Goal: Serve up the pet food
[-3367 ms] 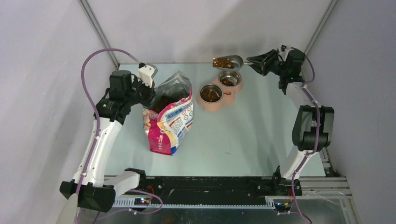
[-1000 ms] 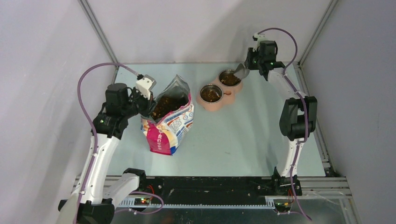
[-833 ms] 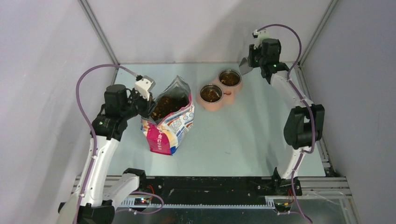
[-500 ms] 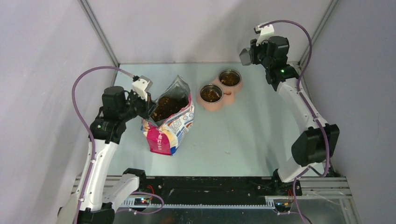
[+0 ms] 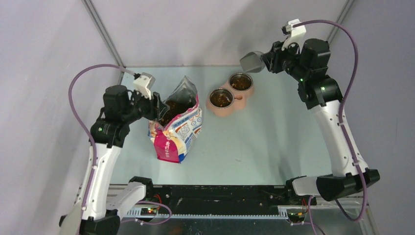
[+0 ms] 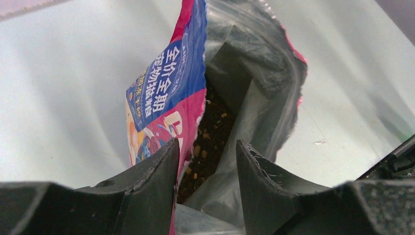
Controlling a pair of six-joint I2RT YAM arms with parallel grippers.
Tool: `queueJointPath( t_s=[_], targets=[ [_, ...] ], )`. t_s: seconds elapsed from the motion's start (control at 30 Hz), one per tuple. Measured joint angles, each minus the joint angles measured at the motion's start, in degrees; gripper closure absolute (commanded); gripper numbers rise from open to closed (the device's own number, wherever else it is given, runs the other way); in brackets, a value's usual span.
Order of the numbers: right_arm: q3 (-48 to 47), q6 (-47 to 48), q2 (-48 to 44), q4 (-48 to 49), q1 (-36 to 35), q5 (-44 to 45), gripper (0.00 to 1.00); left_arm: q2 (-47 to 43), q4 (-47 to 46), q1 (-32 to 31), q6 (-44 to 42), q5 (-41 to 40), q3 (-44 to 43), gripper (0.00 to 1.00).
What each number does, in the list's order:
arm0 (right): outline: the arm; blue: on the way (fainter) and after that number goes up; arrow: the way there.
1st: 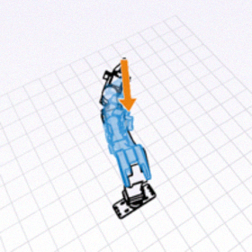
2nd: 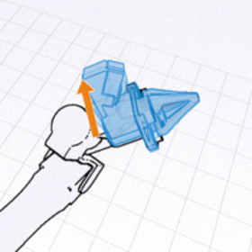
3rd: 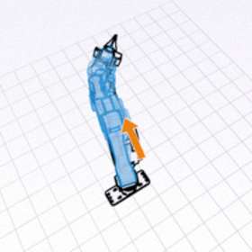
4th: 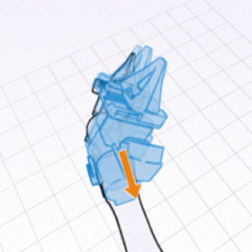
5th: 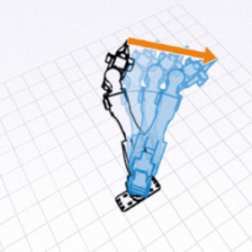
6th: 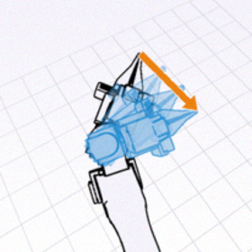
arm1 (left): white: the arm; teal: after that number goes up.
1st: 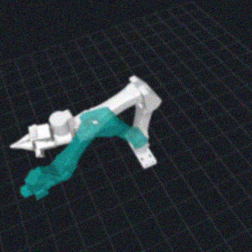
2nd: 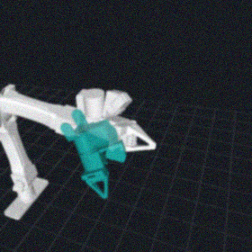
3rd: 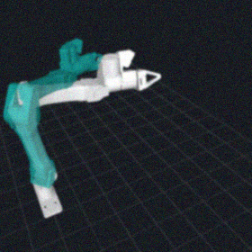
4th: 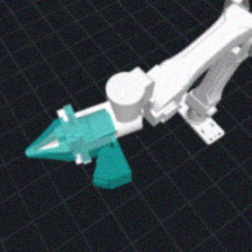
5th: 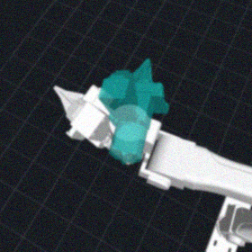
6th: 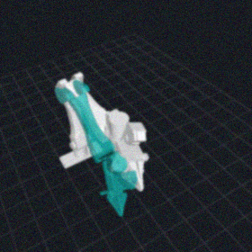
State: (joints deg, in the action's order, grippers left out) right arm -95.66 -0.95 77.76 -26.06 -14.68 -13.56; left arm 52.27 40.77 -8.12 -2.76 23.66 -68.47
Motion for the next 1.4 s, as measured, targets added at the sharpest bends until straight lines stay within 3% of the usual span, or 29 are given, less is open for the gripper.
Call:
queueJointPath(
  t_s=[0.17, 0.43, 0.77, 1.0, 1.4],
  targets=[
    [-2.32, -2.14, -1.88, -0.92, -2.78, -3.63, 1.00, 5.57, 1.79, -0.07, 0.44, -2.78, -0.63, 0.49],
    [-10.27, -1.40, 3.43, -2.62, -14.78, -9.53, 1.00, 8.13, -0.98, -0.13, 1.53, -8.39, -0.52, 0.78],
    [-17.90, -0.55, 14.32, -5.01, -23.63, -12.81, 1.00, 10.34, -3.04, -0.11, 3.61, -9.16, -1.20, 0.98],
    [-23.58, -0.83, 21.92, -7.76, -25.66, -13.44, 1.00, 9.31, -3.30, -0.11, 6.47, -9.09, -0.79, 1.00],
    [-19.69, 5.44, 22.67, -13.88, -32.74, -7.82, 1.00, 4.85, -6.84, -0.13, 9.53, -7.78, 3.78, 1.00]
  ],
)
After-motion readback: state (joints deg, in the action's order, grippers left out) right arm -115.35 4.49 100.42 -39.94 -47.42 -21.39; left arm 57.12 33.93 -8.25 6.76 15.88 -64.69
